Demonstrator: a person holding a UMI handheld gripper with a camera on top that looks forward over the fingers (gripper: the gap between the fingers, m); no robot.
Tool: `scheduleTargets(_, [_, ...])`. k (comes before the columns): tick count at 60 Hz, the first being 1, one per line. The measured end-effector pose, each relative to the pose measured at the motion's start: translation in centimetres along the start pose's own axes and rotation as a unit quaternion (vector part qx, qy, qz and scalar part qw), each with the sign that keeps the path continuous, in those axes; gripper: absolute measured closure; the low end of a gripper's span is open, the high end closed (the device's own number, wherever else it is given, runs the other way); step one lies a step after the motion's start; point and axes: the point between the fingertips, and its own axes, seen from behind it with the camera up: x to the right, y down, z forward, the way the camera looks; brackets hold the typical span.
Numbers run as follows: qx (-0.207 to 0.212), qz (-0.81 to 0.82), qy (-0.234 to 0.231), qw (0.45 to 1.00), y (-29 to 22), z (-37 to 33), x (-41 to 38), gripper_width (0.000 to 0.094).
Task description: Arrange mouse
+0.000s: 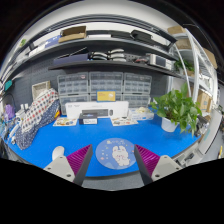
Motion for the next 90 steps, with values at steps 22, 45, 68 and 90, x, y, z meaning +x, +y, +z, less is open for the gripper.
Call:
scheduleTargets(22, [-0.046,-0.014,-0.065,0.997,9.4,0.6,-7.8,0.0099])
scheduleTargets(45, [-0.120,-0.043,-0.155,0.980,17.4,4.9,-22.8,0.0091])
scheduleTargets(68, [-0.126,-0.058,-0.140,0.980,13.9,13.3,-28.4,0.0163])
scheduleTargets(90, [-0.146,-0.049,-0.121,0.981,13.7,16.0,-28.7,0.0486])
